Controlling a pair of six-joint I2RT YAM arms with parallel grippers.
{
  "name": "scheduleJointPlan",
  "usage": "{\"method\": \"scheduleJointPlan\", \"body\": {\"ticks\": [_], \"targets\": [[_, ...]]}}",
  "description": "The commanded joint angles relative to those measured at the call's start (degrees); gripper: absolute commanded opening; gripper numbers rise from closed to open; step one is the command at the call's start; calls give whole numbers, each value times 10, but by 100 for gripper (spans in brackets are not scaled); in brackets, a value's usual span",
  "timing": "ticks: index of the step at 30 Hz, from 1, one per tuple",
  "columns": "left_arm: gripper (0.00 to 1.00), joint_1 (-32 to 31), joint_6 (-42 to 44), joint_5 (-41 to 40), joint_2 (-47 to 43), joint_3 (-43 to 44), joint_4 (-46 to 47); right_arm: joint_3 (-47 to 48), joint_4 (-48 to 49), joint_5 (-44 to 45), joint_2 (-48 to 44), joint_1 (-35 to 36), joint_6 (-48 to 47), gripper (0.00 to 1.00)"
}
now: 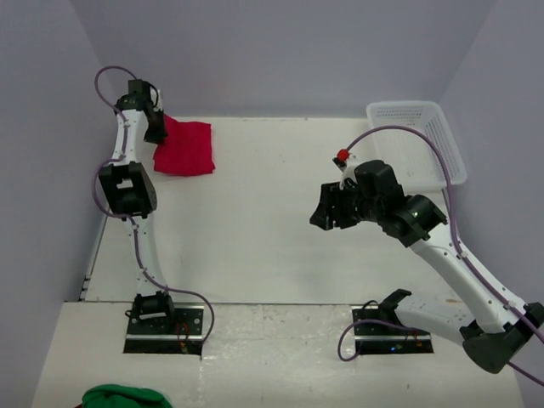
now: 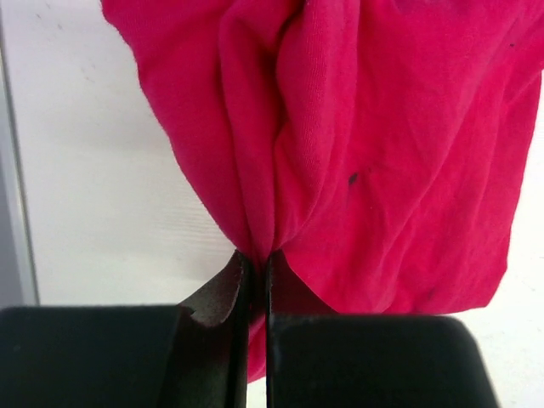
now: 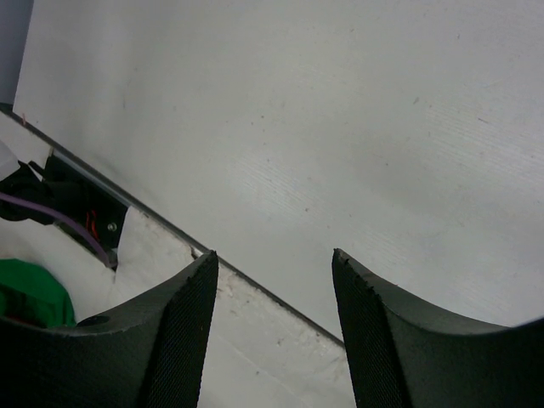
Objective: Fold and stack the t-shirts
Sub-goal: Put the neatly folded tshirt into the corner of the board with the left arm
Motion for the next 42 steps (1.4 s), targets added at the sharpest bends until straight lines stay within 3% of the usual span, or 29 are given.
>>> {"method": "scheduleJointPlan", "body": {"ticks": [1, 13, 19, 42], "targets": [[0, 13, 59, -9, 11, 37, 29, 7, -16, 1, -3, 5, 4, 57], [0, 30, 133, -88, 16, 19, 89, 14, -24, 3, 28, 4, -9, 57], [0, 28, 171, -165, 21, 14, 120, 24, -35, 3, 38, 5, -15, 58], [0, 26, 204, -237, 69, 42, 162, 63, -70, 39, 33, 4, -12, 58]]}}
